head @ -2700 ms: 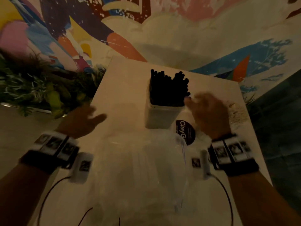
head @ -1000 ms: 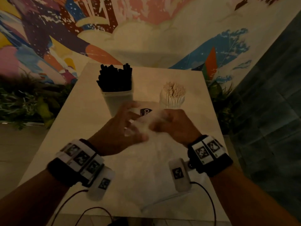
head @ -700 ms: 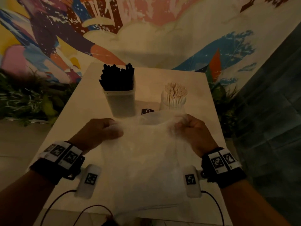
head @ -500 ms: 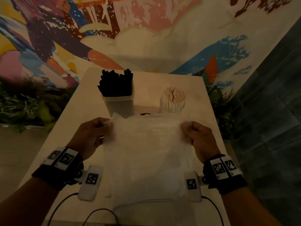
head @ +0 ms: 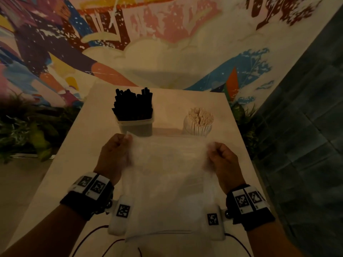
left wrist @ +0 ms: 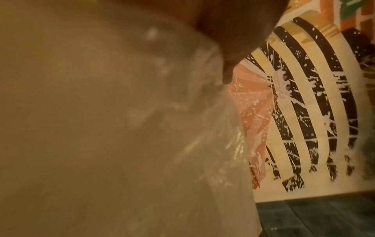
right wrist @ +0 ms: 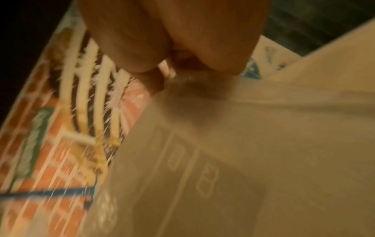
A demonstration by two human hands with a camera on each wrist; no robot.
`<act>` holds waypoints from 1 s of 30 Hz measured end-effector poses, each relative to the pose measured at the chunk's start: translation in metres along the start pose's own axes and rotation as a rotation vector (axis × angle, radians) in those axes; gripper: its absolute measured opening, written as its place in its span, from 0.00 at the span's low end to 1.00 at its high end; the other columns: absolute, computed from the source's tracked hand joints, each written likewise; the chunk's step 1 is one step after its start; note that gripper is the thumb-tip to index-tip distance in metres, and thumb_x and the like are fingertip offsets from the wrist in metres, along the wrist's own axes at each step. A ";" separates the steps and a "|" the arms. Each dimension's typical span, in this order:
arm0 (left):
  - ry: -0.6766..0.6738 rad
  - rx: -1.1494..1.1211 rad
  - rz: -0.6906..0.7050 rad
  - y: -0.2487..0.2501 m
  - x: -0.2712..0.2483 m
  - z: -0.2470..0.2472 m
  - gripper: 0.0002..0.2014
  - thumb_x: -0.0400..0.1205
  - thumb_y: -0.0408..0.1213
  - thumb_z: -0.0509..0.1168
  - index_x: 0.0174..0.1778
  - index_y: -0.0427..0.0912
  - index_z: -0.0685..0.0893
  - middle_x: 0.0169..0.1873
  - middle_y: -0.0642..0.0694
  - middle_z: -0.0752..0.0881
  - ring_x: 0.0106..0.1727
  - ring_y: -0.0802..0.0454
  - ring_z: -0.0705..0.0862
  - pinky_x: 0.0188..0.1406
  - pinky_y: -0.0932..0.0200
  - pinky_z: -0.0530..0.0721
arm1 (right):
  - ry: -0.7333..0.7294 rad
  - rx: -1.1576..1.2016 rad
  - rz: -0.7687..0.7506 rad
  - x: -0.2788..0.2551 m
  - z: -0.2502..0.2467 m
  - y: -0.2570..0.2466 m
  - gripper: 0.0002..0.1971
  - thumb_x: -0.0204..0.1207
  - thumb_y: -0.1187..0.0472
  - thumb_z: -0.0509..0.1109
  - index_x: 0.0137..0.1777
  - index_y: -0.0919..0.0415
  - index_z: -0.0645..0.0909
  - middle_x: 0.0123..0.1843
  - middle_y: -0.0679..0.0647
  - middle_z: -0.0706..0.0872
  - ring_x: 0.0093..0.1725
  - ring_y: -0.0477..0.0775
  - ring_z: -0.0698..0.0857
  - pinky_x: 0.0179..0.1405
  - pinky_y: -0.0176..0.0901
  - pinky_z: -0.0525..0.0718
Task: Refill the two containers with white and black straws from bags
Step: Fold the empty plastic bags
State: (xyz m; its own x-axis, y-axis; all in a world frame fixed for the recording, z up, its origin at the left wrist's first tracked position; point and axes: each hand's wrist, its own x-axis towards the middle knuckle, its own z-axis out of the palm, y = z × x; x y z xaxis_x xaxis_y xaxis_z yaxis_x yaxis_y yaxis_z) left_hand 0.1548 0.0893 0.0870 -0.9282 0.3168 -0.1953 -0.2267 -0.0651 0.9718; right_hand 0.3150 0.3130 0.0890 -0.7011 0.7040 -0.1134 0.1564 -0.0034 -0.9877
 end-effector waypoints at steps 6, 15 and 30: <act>0.025 0.077 0.043 -0.003 0.010 -0.006 0.10 0.83 0.39 0.61 0.37 0.42 0.77 0.19 0.49 0.78 0.17 0.56 0.76 0.15 0.64 0.77 | -0.056 -0.064 0.073 -0.017 0.007 0.011 0.09 0.77 0.68 0.71 0.35 0.63 0.84 0.26 0.52 0.83 0.30 0.53 0.83 0.29 0.47 0.84; -0.311 0.211 -0.304 -0.021 -0.018 -0.020 0.18 0.72 0.39 0.74 0.51 0.29 0.84 0.43 0.32 0.86 0.42 0.39 0.86 0.48 0.41 0.86 | 0.081 0.031 0.047 -0.019 0.003 0.006 0.09 0.79 0.68 0.67 0.37 0.64 0.82 0.24 0.54 0.81 0.23 0.52 0.78 0.19 0.40 0.81; -0.274 0.016 -0.242 -0.016 -0.037 -0.036 0.13 0.82 0.45 0.58 0.48 0.39 0.79 0.37 0.38 0.86 0.33 0.41 0.88 0.34 0.44 0.88 | -0.235 0.019 0.279 -0.051 -0.007 0.015 0.09 0.72 0.65 0.75 0.51 0.60 0.85 0.45 0.64 0.91 0.42 0.64 0.89 0.46 0.58 0.87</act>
State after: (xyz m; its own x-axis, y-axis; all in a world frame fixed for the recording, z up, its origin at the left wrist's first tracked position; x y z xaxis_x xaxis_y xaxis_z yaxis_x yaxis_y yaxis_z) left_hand 0.1825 0.0444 0.0737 -0.7340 0.5635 -0.3790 -0.4234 0.0566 0.9042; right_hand 0.3586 0.2819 0.0804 -0.7741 0.4920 -0.3985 0.3530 -0.1871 -0.9167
